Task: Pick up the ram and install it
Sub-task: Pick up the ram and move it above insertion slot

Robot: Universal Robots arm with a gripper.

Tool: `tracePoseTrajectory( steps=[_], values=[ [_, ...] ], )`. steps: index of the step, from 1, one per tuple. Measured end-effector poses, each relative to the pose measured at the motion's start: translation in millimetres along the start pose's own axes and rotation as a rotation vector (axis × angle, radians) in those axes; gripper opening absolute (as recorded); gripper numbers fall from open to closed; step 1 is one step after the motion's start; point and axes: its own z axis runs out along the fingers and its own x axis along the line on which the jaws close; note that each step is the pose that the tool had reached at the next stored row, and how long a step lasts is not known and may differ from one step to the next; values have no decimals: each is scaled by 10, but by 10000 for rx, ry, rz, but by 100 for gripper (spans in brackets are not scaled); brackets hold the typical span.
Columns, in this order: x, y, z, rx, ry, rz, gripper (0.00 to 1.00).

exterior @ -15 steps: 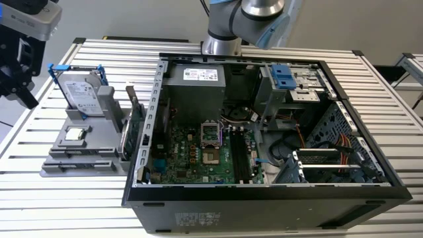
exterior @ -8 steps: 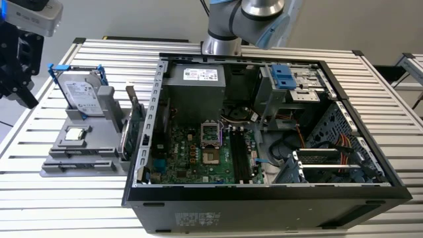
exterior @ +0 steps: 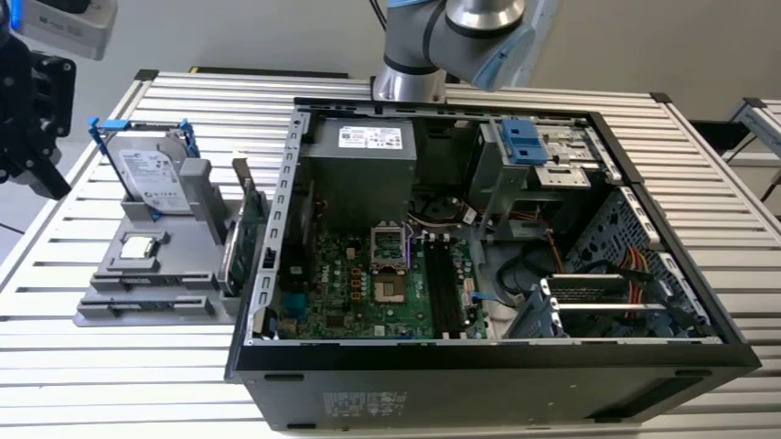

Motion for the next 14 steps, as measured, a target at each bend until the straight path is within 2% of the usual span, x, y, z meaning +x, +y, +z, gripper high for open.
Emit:
tracePoseTrajectory(
  steps=[6,14],
  values=[
    [-5,2,0,-16,25,-618,0],
    [-5,2,0,-20,31,-752,0]
  ],
)
